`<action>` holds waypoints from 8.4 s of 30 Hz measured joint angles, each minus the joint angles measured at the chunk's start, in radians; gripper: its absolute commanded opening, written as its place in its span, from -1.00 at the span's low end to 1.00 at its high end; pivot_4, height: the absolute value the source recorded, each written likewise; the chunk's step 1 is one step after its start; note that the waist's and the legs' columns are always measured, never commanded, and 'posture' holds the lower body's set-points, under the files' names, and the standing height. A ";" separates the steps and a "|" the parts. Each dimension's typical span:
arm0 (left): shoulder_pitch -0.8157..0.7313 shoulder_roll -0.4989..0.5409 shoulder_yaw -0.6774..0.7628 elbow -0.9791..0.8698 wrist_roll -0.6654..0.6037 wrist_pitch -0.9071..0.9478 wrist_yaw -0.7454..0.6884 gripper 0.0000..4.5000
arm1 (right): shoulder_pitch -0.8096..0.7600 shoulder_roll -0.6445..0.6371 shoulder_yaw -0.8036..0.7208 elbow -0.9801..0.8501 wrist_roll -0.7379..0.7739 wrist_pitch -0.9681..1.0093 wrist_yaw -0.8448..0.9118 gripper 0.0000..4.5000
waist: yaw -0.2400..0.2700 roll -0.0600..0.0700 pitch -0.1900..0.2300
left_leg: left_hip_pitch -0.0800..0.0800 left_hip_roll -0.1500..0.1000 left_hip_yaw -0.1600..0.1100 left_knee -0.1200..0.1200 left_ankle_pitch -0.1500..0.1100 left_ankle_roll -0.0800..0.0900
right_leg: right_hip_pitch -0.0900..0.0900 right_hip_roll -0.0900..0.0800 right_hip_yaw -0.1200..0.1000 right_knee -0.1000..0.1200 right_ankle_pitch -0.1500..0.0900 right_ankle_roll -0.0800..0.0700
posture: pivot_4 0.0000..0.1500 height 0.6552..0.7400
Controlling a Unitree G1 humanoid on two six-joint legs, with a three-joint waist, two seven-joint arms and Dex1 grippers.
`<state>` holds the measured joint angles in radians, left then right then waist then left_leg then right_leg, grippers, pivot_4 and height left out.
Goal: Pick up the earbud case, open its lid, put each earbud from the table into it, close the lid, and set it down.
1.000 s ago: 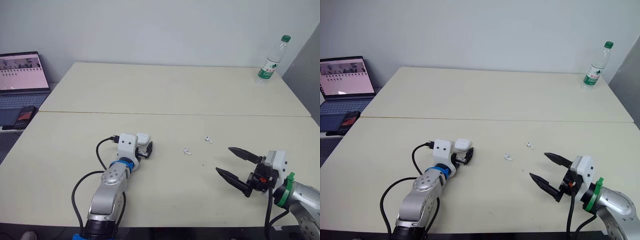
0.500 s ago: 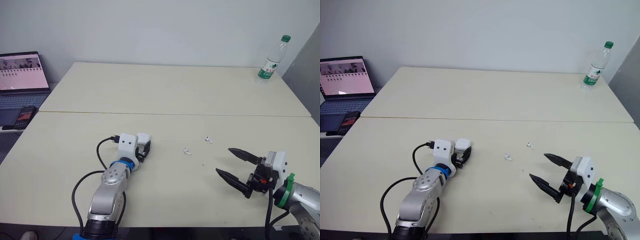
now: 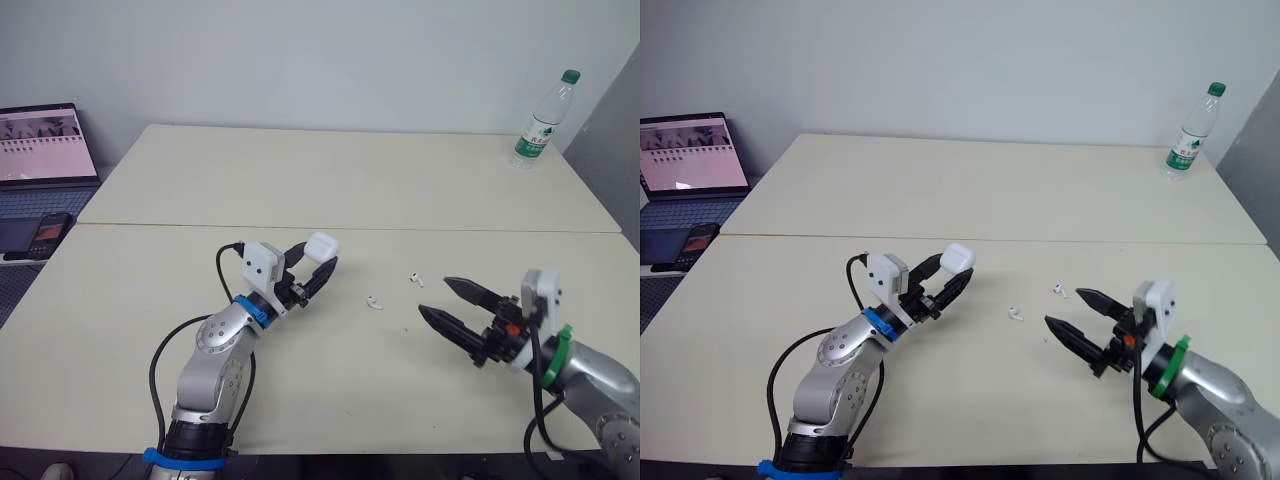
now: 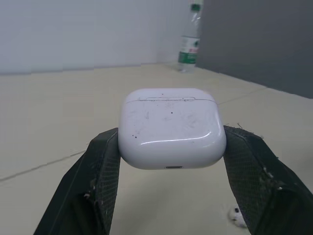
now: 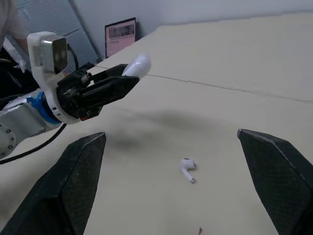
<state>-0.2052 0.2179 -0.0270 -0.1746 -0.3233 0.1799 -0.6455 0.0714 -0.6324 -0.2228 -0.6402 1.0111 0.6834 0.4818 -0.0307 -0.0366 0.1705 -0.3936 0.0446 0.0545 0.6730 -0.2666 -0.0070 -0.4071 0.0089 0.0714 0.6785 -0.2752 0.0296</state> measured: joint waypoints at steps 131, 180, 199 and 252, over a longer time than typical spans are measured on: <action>-0.318 0.303 -0.087 0.108 -0.514 0.793 -0.538 -0.63 | -0.622 -0.114 0.246 0.137 0.071 0.495 0.015 0.93 | -0.001 0.000 0.003 | -0.016 0.001 -0.004 0.003 0.000 0.001 | -0.015 0.003 -0.002 0.000 0.003 -0.004 | 1.00 0.91; -0.038 0.432 0.104 -0.102 -0.360 0.536 -0.346 -0.63 | -0.871 -0.044 0.570 0.556 -0.529 0.620 0.003 0.93 | -0.002 0.000 0.003 | -0.019 0.001 -0.002 0.003 0.000 0.000 | -0.019 -0.001 -0.002 0.001 0.003 -0.005 | 1.00 0.91; 0.092 0.472 0.158 -0.151 -0.382 0.472 -0.368 -0.63 | -0.862 0.095 0.675 0.365 -0.538 0.720 0.027 0.93 | -0.002 0.000 0.003 | -0.019 0.001 -0.003 0.004 0.000 0.000 | -0.019 -0.002 -0.004 0.001 0.004 -0.005 | 1.00 0.91; 0.068 0.449 0.151 -0.128 -0.382 0.440 -0.367 -0.63 | -0.807 0.085 0.652 0.266 -0.625 0.643 0.054 -0.82 | -0.002 0.000 0.003 | -0.020 0.000 -0.004 0.004 0.000 0.000 | -0.018 -0.001 -0.005 0.002 0.004 -0.005 | 1.00 0.91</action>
<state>-0.1375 0.6667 0.1235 -0.3029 -0.7050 0.6198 -1.0123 -0.7358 -0.5471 0.4293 -0.3744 0.3861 1.3268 0.5359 -0.0326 -0.0363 0.1735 -0.4131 0.0451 0.0501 0.6768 -0.2668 -0.0066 -0.4256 0.0076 0.0660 0.6801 -0.2715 0.0242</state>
